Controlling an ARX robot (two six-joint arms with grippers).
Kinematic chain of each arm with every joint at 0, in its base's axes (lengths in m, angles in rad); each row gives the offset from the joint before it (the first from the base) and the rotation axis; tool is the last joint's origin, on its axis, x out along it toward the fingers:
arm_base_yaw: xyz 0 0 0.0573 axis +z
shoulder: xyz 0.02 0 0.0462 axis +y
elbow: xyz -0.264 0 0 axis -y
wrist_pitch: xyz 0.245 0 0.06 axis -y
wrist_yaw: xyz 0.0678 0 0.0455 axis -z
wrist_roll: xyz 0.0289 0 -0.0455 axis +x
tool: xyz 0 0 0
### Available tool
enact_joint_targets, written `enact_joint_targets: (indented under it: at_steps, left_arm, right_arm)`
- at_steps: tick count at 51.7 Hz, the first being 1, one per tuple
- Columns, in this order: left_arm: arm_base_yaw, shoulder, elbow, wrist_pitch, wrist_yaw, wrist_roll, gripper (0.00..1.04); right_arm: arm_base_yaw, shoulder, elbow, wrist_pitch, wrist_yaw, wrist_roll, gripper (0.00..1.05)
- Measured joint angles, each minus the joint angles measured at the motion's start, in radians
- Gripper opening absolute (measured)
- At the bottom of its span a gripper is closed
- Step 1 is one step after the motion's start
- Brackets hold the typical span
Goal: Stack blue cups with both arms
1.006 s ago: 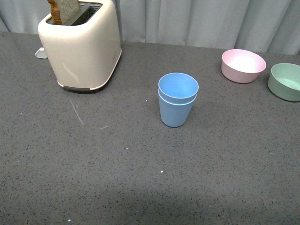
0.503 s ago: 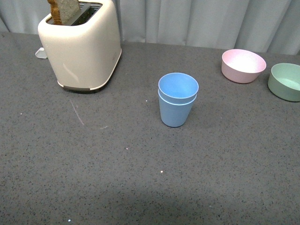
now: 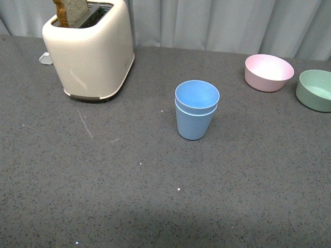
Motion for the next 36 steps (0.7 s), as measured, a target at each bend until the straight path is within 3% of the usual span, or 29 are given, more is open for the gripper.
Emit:
enact_joint_targets:
  at_steps: [36]
  left_arm:
    - [0.0, 0.0, 0.0, 0.0, 0.0, 0.0, 0.98]
  right_arm:
    - [0.0, 0.0, 0.0, 0.0, 0.0, 0.0, 0.95]
